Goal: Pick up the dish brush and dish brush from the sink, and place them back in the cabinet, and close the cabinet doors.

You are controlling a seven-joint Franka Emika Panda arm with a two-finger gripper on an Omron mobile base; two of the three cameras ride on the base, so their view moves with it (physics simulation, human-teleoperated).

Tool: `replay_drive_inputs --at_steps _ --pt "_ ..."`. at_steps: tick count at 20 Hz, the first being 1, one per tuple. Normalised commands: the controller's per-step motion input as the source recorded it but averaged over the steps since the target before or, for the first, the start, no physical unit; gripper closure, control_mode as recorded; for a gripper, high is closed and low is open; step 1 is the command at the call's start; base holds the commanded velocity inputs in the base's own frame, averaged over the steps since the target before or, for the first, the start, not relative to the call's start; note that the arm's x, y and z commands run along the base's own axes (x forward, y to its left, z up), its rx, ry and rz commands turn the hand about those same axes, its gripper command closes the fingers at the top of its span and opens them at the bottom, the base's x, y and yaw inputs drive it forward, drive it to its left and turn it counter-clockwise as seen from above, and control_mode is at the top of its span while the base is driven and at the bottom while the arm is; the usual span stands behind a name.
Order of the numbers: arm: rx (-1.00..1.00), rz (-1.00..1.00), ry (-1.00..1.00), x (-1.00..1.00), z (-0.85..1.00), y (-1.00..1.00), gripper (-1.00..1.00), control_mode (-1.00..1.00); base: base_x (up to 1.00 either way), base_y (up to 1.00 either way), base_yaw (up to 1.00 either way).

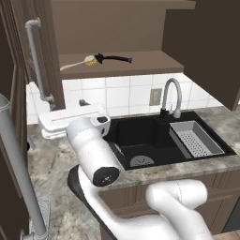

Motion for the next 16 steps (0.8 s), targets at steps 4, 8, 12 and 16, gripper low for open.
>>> replay_drive_inputs --at_steps 4,8,12,16 --pt "0.00 -0.18 0.00 0.14 0.00 -0.23 -1.00 -1.00 0.00 0.00 0.00" --pt "0.00 -0.19 0.05 0.12 0.00 -0.27 -1.00 -1.00 0.00 0.00 0.00" --pt "0.00 -0.20 0.09 0.17 0.00 -0.28 -1.00 -1.00 0.00 0.00 0.00" --pt "0.00 -0.19 0.07 0.20 0.00 -0.27 -1.00 -1.00 0.00 0.00 0.00"
